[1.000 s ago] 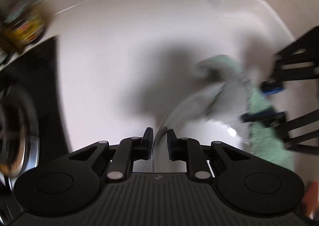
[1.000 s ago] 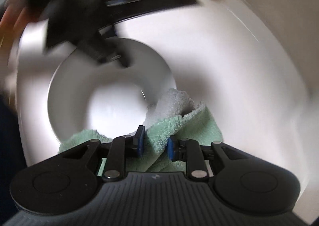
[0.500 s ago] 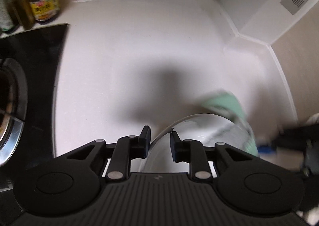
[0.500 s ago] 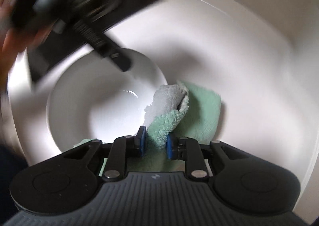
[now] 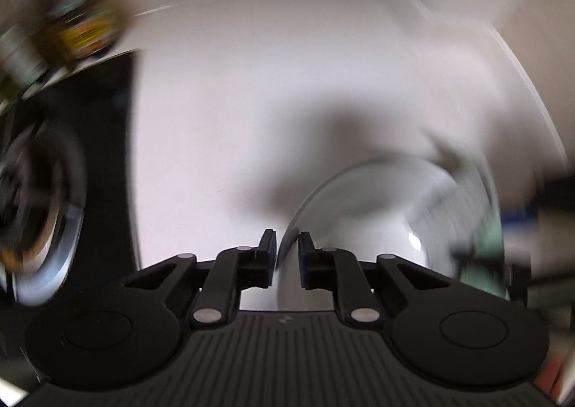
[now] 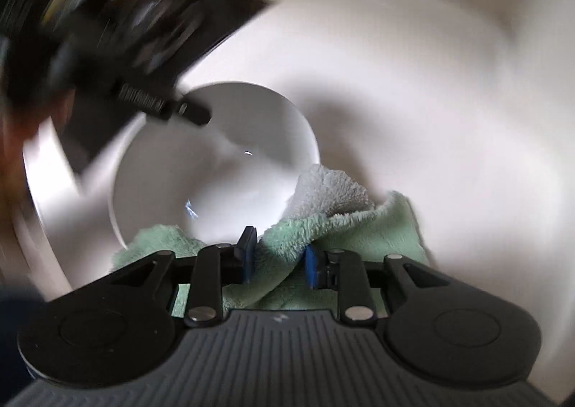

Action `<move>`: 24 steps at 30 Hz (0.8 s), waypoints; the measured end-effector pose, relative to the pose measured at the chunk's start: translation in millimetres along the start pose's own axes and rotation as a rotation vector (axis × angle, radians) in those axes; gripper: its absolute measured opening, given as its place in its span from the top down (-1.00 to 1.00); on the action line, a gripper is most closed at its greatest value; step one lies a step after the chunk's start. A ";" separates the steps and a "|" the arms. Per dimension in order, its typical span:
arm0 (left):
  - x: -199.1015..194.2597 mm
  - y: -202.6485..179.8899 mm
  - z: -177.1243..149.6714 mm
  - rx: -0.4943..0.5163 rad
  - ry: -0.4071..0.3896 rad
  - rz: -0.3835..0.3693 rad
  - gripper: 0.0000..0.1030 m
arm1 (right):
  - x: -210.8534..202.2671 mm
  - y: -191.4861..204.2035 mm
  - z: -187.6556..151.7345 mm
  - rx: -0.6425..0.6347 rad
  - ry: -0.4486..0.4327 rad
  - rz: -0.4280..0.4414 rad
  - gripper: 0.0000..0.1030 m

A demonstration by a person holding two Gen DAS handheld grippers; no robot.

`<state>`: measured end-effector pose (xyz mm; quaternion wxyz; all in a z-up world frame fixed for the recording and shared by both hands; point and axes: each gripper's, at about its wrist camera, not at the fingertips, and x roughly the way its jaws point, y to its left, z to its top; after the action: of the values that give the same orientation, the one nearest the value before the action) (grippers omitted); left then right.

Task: Clean bowl
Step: 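Turn the bowl by its rim with the left gripper while the right gripper wipes inside, then wipe the bowl inner wall with the green towel in the right gripper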

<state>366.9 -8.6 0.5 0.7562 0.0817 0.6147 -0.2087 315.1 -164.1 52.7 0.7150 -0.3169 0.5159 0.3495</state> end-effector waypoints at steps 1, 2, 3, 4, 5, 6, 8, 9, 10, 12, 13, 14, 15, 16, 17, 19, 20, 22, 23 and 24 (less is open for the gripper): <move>3.2 -5.1 7.6 0.083 0.030 -0.012 0.70 | 1.6 5.4 6.2 -0.205 0.015 -0.030 0.57; 6.8 -10.8 14.2 0.154 0.056 -0.020 0.70 | 2.7 6.6 9.5 -0.273 0.025 -0.034 0.56; 9.0 -15.1 17.7 0.193 0.069 -0.018 0.70 | 4.6 7.2 15.9 -0.355 0.047 -0.032 0.57; 11.4 -19.5 21.1 0.227 0.080 -0.014 0.71 | 5.0 7.6 17.1 -0.424 0.052 -0.031 0.57; 14.2 -23.8 24.6 0.250 0.090 -0.008 0.71 | 5.3 7.9 18.3 -0.493 0.057 -0.030 0.56; 17.0 -28.2 28.0 0.273 0.099 -0.001 0.70 | 6.4 7.6 21.8 -0.519 0.066 -0.029 0.56; 18.1 -30.8 29.0 0.245 0.083 0.016 0.68 | 9.3 8.1 24.4 -0.555 0.079 -0.039 0.56; 17.1 -27.9 26.3 0.210 0.062 0.009 0.61 | 9.0 6.1 23.2 -0.533 0.078 -0.049 0.58; 15.5 -21.5 22.2 0.149 0.034 -0.013 0.59 | 7.2 1.2 20.5 -0.460 0.065 -0.052 0.59; 12.2 -8.5 14.2 0.026 -0.018 -0.058 0.59 | 2.7 -6.2 14.2 -0.322 0.034 -0.055 0.66; 11.0 -2.3 11.2 -0.035 -0.031 -0.082 0.59 | -0.8 -11.2 8.9 -0.186 0.023 -0.056 0.66; 10.7 1.7 9.2 -0.080 -0.036 -0.093 0.57 | -1.8 -14.0 5.9 -0.129 0.023 -0.055 0.66; 10.6 5.2 7.1 -0.122 -0.043 -0.102 0.55 | -6.6 -17.5 -2.2 -0.006 0.018 -0.059 0.66; 11.1 7.4 4.7 -0.156 -0.052 -0.106 0.53 | -12.0 -20.3 -12.1 0.149 0.010 -0.056 0.65; 11.6 8.5 2.4 -0.184 -0.061 -0.106 0.50 | -16.1 -20.0 -19.3 0.256 0.001 -0.044 0.63; 12.3 9.2 -1.5 -0.225 -0.074 -0.098 0.45 | -24.2 -19.3 -33.7 0.471 -0.017 -0.020 0.60; 12.4 8.7 -2.8 -0.239 -0.081 -0.093 0.45 | -26.1 -18.9 -41.6 0.594 -0.028 0.011 0.58; 11.8 6.7 -5.0 -0.263 -0.094 -0.079 0.45 | -26.6 -22.2 -59.2 0.835 -0.045 0.095 0.57; 10.1 4.4 -8.0 -0.267 -0.102 -0.070 0.48 | -21.7 -24.5 -64.5 0.896 -0.051 0.123 0.59; 8.0 2.8 -11.1 -0.263 -0.106 -0.064 0.58 | -19.2 -31.0 -67.1 0.903 -0.053 0.139 0.64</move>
<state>359.5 -3.5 -10.2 0.7850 -0.0487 0.5980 -0.1542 301.8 -239.2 56.2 0.7693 0.0710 0.6182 0.1448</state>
